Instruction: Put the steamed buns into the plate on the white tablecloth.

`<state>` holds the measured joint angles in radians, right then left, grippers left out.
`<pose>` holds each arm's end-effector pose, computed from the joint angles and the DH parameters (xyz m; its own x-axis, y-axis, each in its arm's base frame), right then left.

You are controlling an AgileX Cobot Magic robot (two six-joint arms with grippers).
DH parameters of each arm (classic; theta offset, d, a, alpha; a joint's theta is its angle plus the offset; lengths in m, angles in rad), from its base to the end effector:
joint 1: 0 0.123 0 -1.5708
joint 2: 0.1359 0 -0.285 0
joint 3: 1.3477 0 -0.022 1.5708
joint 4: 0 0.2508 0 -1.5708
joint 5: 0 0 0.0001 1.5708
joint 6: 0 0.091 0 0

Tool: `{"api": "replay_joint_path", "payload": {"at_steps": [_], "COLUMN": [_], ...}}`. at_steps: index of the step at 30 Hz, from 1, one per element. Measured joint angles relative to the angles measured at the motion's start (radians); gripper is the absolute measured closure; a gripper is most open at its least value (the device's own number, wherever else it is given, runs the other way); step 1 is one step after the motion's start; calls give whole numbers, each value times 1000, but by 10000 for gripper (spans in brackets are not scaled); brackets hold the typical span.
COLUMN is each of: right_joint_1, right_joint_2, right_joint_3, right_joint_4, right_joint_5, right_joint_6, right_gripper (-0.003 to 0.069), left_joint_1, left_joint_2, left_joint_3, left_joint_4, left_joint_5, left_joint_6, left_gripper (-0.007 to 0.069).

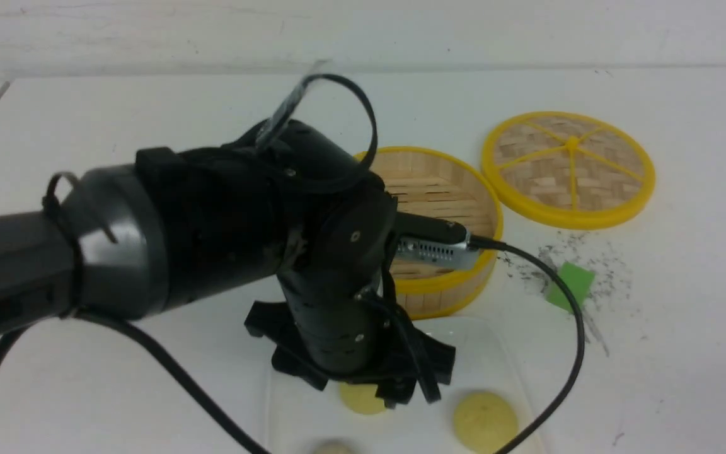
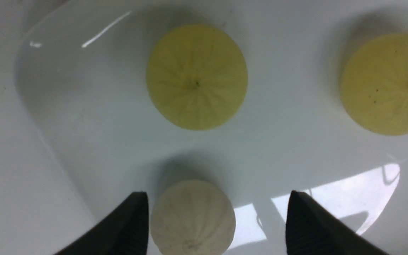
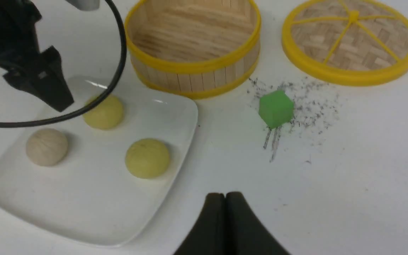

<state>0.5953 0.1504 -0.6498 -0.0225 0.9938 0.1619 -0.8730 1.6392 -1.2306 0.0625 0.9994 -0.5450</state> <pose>0.0066 0.0024 0.3245 -0.4056 -0.0947 -0.9091 -0.4913 0.8613 0.1295 0.2126 -0.2461 0.2557 -0.9131 0.3286 -0.2414 0.3556 0.9315 -0.0771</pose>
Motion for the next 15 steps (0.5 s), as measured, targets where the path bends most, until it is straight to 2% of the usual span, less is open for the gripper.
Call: {"api": "replay_joint_path", "payload": {"at_steps": [4, 9, 12, 15], "right_joint_1": [0, 0, 0, 0], "right_joint_2": [-124, -164, -164, -164], "right_joint_3": [120, 337, 373, 376], "right_joint_4": [61, 35, 14, 9], "right_joint_5": [-160, -544, -625, -628], "right_joint_6": [4, -64, -83, -86], "right_gripper": [674, 673, 671, 671], "left_joint_1": [0, 0, 0, 0], "left_joint_2": [0, 0, 0, 0], "left_joint_3": [-5, -6, -6, -6], "left_joint_4": [6, 6, 6, 6], "left_joint_5": [8, 14, 15, 15], "left_joint_6": [0, 0, 0, 0], "left_gripper": [111, 111, 111, 111]}}
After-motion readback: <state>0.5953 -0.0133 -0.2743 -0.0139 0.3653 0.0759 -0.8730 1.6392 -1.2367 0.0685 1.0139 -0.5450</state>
